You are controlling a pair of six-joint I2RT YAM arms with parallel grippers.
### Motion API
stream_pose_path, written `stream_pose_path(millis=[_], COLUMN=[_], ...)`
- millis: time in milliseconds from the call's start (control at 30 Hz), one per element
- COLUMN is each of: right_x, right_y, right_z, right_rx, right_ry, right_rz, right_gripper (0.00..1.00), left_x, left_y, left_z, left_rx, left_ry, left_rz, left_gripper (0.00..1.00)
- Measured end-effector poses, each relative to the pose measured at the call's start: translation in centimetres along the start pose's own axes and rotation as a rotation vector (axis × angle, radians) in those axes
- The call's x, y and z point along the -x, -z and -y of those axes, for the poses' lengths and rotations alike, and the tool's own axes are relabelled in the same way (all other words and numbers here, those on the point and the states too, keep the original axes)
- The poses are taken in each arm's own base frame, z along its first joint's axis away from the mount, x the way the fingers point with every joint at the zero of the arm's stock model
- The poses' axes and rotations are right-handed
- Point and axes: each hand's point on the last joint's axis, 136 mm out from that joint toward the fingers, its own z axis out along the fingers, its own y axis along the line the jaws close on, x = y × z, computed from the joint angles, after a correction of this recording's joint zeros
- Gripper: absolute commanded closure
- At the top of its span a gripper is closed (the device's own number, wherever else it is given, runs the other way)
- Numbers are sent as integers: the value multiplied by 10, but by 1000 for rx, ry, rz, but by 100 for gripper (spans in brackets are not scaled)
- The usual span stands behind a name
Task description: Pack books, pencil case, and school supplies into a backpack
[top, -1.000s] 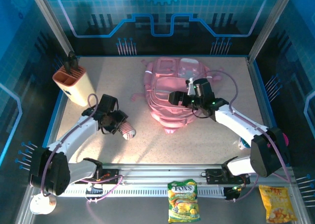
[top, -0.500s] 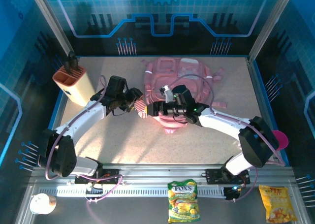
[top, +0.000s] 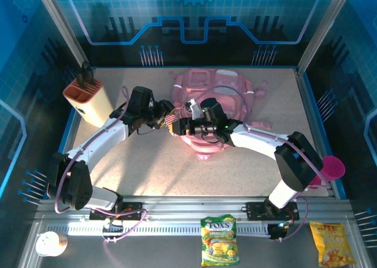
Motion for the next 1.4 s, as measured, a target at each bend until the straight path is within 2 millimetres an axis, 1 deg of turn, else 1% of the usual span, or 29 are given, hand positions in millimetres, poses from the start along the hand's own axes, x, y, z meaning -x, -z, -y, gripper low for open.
stream_pose_path(millis=[33,67,100,133,167,267,333,400,500,567,633,733,867,1000,1067,1133,1200,1300,1400], right_x=[0,0,1,1,1,-2,-4,-1,12,26,37,49,55,50,48,48,46,41,33], right_y=[0,0,0,0,0,2,8,18,43,66,90,122,155,175,183,192,200,211,217], right_z=[-1,-2,-3,-2,-2,5,12,19,29,36,44,56,72,83,85,87,93,105,115], right_rx=[4,10,13,13,15,6,-13,-39,-81,-115,-156,-222,-298,-365,-386,-404,-424,-462,-488], right_ry=[-3,-4,-6,-12,-12,-16,-23,-27,-26,-18,-16,-24,-50,-70,-78,-90,-101,-134,-167], right_rz=[0,0,3,6,10,15,22,44,104,168,224,296,356,371,375,385,397,408,403], right_gripper=[54,59,62,64,65,66,66,66,66,66,66,66,65,65,65,64,65,64,63], left_x=[0,0,0,1,1,3,6,10,14,13,7,-9,-35,-61,-74,-82,-87,-87,-86], left_y=[0,0,0,0,0,4,10,18,30,32,30,21,-7,-34,-48,-61,-72,-87,-96], left_z=[0,0,0,0,0,-1,0,4,13,18,24,37,58,69,70,70,68,60,51], left_rx=[-1,-1,0,0,0,8,11,4,-11,-18,-23,-35,-43,-21,3,27,52,91,136], left_ry=[-1,-2,-3,-6,-9,-48,-90,-150,-271,-364,-465,-623,-855,-1069,-1173,-1251,-1319,-1406,-1489], left_rz=[-1,-1,1,4,5,23,50,84,126,134,121,80,-1,-86,-127,-161,-193,-236,-288], left_gripper=[48,43,37,29,22,9,4,2,1,1,1,2,4,4,6,8,9,13,22])
